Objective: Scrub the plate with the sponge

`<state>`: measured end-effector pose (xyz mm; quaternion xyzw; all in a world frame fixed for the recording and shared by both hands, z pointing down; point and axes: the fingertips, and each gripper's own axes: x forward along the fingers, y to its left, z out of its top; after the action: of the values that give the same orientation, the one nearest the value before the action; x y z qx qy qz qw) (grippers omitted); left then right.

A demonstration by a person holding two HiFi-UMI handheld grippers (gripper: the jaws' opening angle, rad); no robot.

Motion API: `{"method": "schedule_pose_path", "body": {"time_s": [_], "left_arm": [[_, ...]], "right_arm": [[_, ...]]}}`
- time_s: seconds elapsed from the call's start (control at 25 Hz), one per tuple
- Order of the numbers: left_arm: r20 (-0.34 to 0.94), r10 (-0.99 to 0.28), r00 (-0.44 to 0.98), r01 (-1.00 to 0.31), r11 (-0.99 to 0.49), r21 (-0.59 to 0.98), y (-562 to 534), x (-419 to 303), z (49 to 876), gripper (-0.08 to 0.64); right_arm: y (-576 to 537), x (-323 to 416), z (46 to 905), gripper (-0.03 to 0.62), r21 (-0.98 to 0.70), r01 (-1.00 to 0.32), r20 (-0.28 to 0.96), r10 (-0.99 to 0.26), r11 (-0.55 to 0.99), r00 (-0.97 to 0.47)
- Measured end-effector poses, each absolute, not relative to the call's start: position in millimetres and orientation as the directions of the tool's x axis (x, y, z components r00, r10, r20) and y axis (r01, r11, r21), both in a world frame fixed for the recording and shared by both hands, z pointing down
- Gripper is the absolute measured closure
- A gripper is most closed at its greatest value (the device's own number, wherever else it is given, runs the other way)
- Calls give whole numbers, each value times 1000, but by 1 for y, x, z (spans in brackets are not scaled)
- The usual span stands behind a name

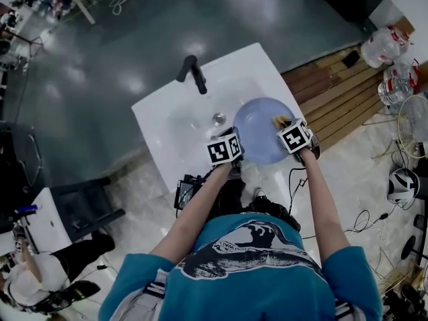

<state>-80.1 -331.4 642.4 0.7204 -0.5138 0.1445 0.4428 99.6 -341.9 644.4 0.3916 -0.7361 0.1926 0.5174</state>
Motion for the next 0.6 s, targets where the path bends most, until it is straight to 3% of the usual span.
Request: {"method": "schedule_pose_path", "body": {"time_s": [0.2, 0.4, 0.6], "left_arm": [[663, -620, 420, -868, -61, 493, -328, -81, 642, 529], [672, -625, 397, -861, 0, 509, -328, -86, 645, 531], [683, -631, 367, -864, 42, 502, -327, -92, 648, 534]], "right_arm": [[-361, 94, 652, 563, 90, -847, 910, -389, 523, -143], [-387, 73, 640, 565, 188, -808, 862, -488, 558, -136], [-379, 48, 641, 565, 190, -777, 855, -491, 600, -170]]}}
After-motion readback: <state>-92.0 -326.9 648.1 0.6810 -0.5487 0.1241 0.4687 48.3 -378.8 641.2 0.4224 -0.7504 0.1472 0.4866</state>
